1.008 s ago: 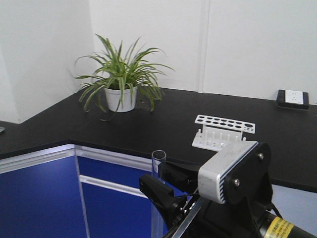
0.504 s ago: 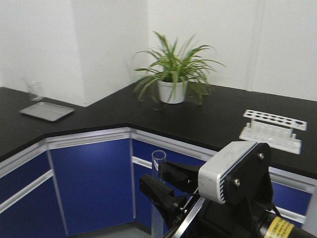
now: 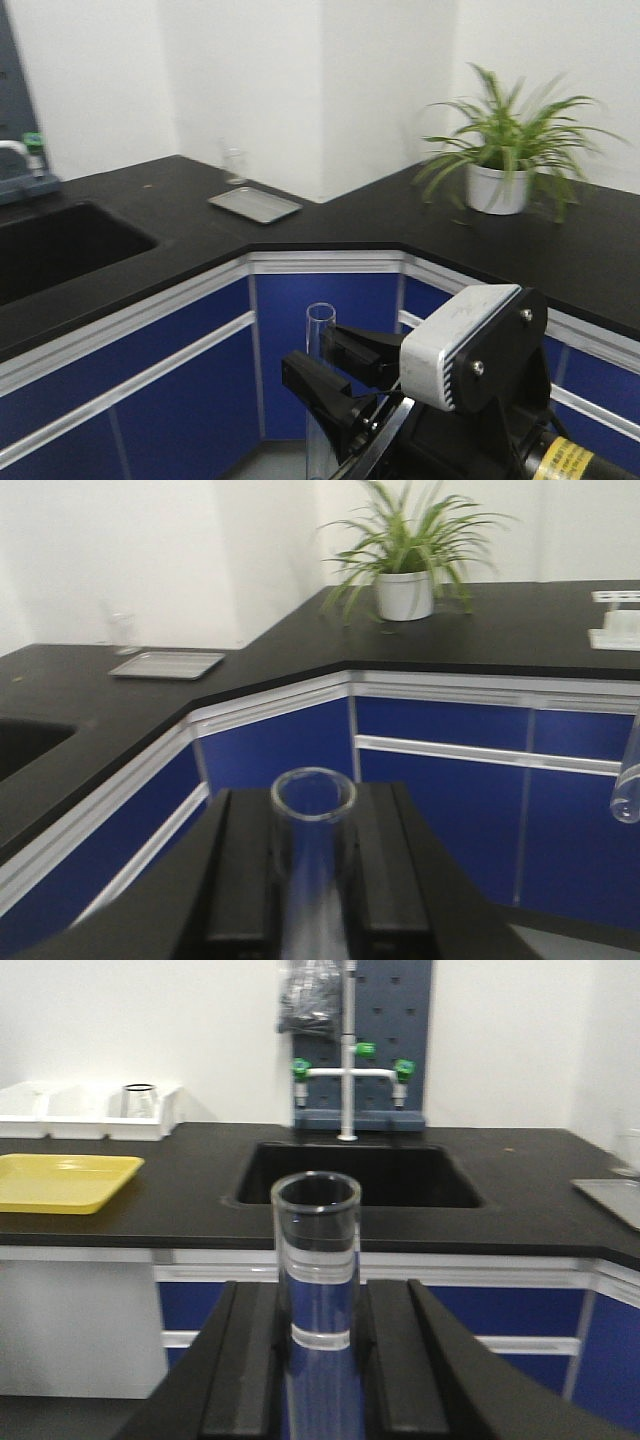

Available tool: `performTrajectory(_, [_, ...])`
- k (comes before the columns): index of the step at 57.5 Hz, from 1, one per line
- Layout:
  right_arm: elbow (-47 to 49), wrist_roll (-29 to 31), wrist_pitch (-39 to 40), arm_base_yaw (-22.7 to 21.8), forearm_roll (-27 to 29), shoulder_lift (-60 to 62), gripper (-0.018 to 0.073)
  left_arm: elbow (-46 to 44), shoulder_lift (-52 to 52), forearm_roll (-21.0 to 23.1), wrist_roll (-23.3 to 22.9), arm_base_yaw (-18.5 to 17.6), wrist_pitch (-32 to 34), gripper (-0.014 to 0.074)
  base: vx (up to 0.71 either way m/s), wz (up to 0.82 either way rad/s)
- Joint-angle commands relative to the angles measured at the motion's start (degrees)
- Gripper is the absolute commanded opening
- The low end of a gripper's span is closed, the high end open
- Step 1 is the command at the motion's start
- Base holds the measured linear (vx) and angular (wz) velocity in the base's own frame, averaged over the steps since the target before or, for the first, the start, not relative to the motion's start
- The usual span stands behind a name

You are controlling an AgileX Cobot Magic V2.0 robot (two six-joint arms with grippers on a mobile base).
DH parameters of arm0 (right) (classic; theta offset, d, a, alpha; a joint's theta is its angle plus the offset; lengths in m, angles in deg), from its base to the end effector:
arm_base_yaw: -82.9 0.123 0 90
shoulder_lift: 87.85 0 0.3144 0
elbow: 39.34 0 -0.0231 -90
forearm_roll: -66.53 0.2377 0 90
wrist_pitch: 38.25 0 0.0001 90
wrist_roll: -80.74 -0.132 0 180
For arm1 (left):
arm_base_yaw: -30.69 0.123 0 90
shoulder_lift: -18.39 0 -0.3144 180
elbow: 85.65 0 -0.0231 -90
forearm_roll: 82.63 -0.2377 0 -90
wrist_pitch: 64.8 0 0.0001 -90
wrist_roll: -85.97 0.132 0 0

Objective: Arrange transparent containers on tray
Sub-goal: 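Drive the base to the counter with the yellow tray, holding both tubes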

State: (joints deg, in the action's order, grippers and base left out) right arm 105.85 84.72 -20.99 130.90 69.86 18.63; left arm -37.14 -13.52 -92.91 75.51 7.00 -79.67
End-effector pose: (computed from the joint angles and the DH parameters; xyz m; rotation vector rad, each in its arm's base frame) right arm 0.1861 0.2033 0.3690 -0.6590 1.4859 0.6256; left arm 0.0894 -0.0326 0.3398 0.3004 1.6394 -0.2825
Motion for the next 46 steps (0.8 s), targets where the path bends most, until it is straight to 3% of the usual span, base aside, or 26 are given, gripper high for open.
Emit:
performTrajectory(1, [1.92, 0.5, 4.8, -0.01, -0.58, 1.37, 0.023, -1.56, -0.21, -0.19, -0.33, -0.16, 4.99, 0.0167, -0.03, 0.56])
performTrajectory(46, [1.92, 0.5, 4.8, -0.01, -0.58, 1.37, 0.023, -1.56, -0.21, -0.19, -0.33, -0.16, 4.99, 0.0167, 0.07, 0.51])
